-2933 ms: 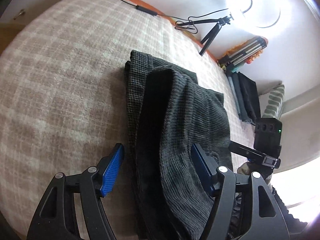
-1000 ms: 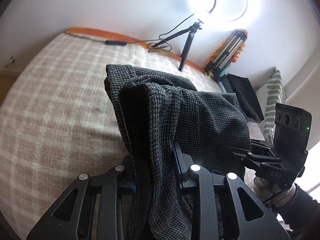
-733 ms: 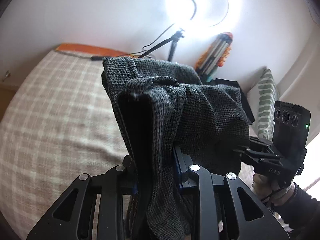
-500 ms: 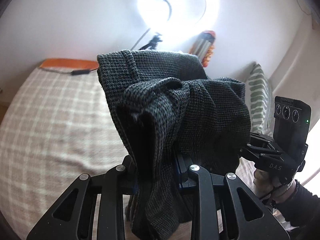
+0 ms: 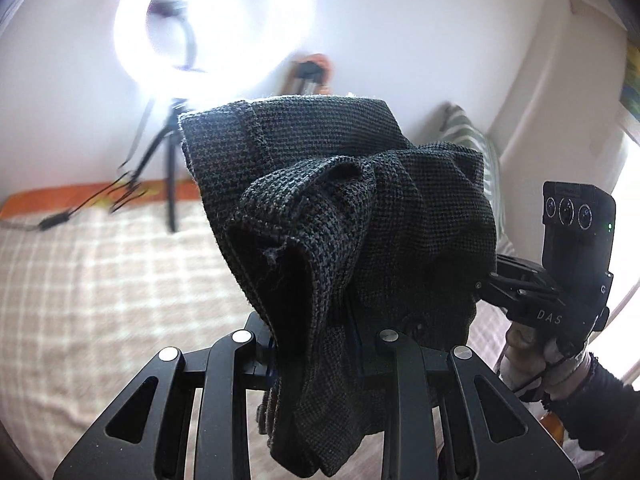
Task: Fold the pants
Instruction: 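Lift the folded pants with both tools and carry them toward the dark pants stack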
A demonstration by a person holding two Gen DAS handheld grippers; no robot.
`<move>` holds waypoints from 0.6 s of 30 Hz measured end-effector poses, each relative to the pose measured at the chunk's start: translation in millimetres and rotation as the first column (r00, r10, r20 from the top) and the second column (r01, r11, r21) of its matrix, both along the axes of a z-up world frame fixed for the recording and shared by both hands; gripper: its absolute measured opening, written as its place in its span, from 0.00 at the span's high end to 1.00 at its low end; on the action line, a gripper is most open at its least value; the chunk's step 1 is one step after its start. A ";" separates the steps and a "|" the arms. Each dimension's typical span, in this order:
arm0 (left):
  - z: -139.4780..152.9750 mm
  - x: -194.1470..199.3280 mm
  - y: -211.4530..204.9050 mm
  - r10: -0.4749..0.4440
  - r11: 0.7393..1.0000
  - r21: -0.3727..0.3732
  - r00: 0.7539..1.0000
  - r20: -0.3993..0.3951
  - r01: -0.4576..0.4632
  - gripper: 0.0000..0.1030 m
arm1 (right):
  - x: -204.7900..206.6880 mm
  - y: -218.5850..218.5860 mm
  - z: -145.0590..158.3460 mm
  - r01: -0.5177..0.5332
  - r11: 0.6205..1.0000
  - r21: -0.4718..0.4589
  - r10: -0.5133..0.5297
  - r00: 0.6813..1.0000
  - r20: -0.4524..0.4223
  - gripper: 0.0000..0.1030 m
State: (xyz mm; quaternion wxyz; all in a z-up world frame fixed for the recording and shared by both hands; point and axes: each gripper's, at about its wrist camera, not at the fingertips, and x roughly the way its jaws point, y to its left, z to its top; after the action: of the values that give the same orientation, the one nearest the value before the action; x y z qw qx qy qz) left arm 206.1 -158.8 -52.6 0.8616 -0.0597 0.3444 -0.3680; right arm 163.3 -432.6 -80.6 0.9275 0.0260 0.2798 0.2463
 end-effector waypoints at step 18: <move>32.8 56.5 -170.9 -0.159 0.987 -0.018 0.985 0.072 0.161 0.76 | 9.0 -170.1 53.8 0.220 0.974 -0.055 -0.213 0.971 0.104 0.85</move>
State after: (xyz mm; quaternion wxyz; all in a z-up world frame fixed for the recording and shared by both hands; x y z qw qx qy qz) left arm 262.6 -329.8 -19.8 0.8400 -0.0291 0.3133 -0.4420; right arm 172.3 -602.7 -26.8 0.9618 0.0136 0.2378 0.1352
